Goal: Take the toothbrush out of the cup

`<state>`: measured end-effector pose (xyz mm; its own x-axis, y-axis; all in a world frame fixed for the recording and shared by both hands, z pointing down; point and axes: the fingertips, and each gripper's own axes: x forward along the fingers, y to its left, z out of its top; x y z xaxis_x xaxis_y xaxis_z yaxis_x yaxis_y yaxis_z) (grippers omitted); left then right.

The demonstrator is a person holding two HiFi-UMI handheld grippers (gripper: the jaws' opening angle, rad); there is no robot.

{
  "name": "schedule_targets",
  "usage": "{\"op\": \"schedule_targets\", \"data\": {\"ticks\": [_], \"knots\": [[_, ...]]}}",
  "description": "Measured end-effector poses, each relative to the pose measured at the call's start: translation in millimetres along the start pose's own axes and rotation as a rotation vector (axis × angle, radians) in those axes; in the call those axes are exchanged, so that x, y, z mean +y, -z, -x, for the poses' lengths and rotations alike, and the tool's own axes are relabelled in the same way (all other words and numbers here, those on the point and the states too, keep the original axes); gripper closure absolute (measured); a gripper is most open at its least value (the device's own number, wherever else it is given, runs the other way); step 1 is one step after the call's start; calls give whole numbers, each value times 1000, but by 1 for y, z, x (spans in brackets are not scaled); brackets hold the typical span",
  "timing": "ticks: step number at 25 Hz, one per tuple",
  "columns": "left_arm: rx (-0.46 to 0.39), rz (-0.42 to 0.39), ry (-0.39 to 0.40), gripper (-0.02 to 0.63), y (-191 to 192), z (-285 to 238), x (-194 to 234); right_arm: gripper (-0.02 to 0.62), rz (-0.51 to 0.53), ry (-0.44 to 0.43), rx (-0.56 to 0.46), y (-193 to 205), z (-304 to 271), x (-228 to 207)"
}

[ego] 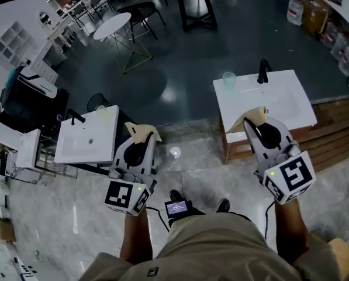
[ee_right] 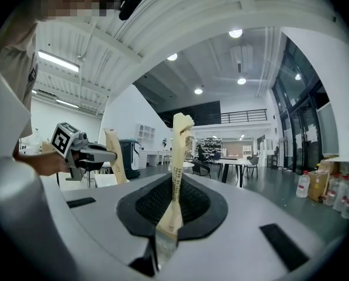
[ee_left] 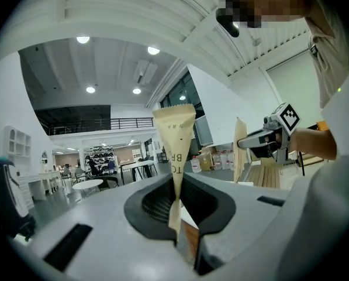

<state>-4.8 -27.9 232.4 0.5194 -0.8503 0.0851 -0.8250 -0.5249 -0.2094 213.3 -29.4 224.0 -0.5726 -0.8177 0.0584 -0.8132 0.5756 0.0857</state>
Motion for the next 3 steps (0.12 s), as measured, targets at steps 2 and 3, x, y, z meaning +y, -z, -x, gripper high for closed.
{"op": "schedule_targets", "data": {"ticks": [2,3], "knots": [[-4,-6,5,574,-1,-1,-1,571,8,-1,1,1,-2,1],[-4,-10,8,574,-1,-2,-2,571,11,-2,2,1,-3,2]]}}
